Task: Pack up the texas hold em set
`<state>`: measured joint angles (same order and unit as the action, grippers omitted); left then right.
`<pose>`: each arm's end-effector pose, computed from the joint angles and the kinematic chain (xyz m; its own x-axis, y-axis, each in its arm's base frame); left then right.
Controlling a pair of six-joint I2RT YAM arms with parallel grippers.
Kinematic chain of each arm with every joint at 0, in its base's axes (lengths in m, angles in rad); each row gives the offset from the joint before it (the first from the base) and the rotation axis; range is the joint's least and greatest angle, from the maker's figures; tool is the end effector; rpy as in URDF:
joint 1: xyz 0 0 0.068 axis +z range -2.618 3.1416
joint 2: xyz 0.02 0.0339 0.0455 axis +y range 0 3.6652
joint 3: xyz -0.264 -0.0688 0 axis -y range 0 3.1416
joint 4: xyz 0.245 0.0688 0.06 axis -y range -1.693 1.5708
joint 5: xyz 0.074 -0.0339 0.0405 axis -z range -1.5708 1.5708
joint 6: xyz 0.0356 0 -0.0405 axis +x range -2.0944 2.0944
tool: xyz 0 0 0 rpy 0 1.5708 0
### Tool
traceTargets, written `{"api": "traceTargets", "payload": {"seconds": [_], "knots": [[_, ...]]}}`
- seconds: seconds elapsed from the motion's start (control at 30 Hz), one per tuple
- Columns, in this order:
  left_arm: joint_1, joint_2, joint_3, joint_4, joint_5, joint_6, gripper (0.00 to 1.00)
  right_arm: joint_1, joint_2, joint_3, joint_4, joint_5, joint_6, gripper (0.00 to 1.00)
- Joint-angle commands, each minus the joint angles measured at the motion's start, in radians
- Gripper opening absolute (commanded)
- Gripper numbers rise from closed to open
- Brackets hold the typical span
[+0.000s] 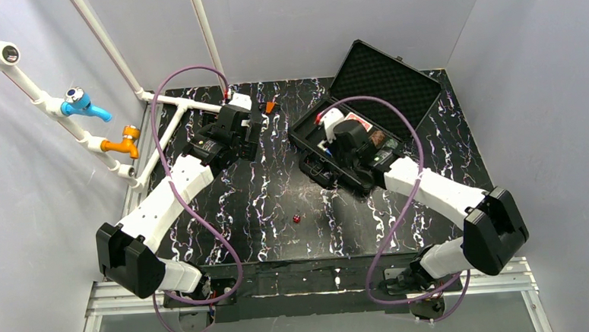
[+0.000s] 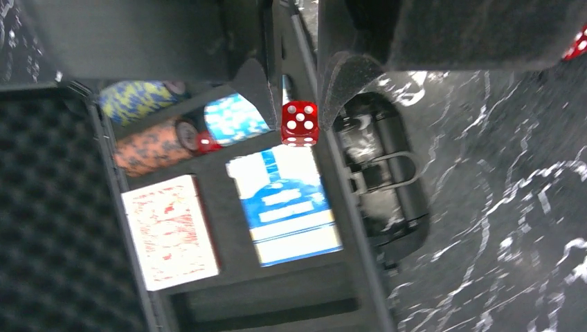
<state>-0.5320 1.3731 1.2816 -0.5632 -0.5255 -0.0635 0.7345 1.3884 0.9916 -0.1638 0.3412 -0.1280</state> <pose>0.2682 -0.1372 0.3459 -0.5298 0.2481 -0.8110 0.0624 0.9651 0.2545 0.2398 0.2005 0.2766 -0.3376 -0.4670 -0.8173 -0.4682 0.8366 -0.2846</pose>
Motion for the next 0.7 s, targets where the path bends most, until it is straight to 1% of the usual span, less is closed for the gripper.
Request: {"api": "traceTargets", "payload": {"seconds": [0.0,0.3,0.4,0.5,0.67], "knots": [[0.005,-0.006,0.001,-0.022,0.002,-0.006,0.99,-0.079,0.003,0.105,-0.052,0.084,0.119,0.01],[0.005,-0.005,0.002,-0.023,0.004,-0.006,0.99,-0.197,0.081,0.195,-0.162,0.071,0.287,0.01],[0.004,0.003,0.004,-0.024,0.01,-0.008,0.99,-0.238,0.092,0.188,-0.166,0.074,0.343,0.01],[0.004,0.006,0.004,-0.026,0.012,-0.008,1.0,-0.283,0.099,0.169,-0.166,0.075,0.367,0.01],[0.004,0.014,0.005,-0.027,0.018,-0.009,0.99,-0.339,0.148,0.15,-0.148,0.031,0.404,0.01]]}}
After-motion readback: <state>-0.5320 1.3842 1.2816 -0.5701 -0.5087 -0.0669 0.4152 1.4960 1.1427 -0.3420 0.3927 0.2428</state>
